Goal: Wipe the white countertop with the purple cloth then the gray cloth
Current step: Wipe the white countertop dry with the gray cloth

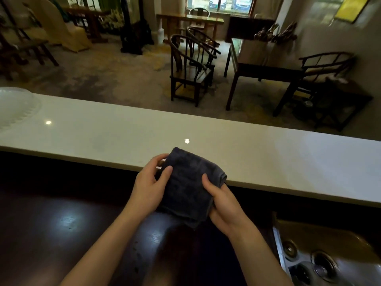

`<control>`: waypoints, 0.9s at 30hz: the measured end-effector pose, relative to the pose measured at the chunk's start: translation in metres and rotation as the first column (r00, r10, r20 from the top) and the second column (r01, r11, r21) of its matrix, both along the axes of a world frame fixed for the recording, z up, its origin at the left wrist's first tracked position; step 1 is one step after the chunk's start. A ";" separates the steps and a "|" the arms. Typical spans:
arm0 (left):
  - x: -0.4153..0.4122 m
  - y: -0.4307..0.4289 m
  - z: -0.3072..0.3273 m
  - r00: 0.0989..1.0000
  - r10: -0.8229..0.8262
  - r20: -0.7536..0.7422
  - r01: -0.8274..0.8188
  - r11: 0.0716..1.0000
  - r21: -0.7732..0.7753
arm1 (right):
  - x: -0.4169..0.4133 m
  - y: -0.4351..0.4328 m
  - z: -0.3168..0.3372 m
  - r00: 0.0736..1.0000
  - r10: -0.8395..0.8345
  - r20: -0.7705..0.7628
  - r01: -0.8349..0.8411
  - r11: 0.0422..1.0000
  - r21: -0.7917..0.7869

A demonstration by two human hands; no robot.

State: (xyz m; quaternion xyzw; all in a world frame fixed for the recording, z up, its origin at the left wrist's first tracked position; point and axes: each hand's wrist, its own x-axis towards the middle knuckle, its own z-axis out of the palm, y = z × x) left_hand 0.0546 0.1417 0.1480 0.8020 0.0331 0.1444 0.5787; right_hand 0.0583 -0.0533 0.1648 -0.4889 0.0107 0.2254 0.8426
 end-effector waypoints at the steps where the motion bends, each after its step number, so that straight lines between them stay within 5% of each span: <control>1: 0.006 -0.002 0.007 1.000 0.000 0.008 0.000 1.000 0.011 | 0.005 -0.002 0.005 1.000 -0.014 0.002 0.014 1.000 0.009; 5: 0.024 -0.005 0.023 1.000 0.002 0.023 -0.004 0.996 0.086 | 0.021 -0.010 0.020 0.997 -0.071 -0.011 0.072 0.996 0.061; 9: 0.032 0.009 0.019 0.996 0.088 -0.026 -0.074 0.936 0.343 | 0.039 -0.036 0.030 0.970 -0.241 -0.003 0.241 0.968 0.072; 12: 0.038 0.027 0.009 0.984 0.156 -0.090 -0.089 0.856 0.510 | 0.053 -0.064 0.038 0.905 -0.409 0.114 0.419 0.904 -0.083; 16: 0.038 0.041 -0.010 0.968 0.209 -0.141 -0.046 0.697 0.715 | 0.065 -0.099 0.037 0.803 -0.457 0.382 0.596 0.599 -0.535; 20: 0.038 0.044 -0.020 0.962 0.240 -0.132 -0.053 0.635 0.771 | 0.067 -0.123 0.021 0.749 -0.090 0.656 0.638 0.362 -0.679; 25: 0.037 0.050 -0.020 0.964 0.235 -0.127 -0.055 0.640 0.766 | 0.069 -0.117 -0.031 0.874 0.316 0.368 0.443 -0.210 -0.871; 27: 0.037 0.053 -0.019 0.967 0.226 -0.120 -0.055 0.642 0.765 | 0.065 -0.103 -0.041 0.866 0.328 0.376 0.463 -0.243 -0.853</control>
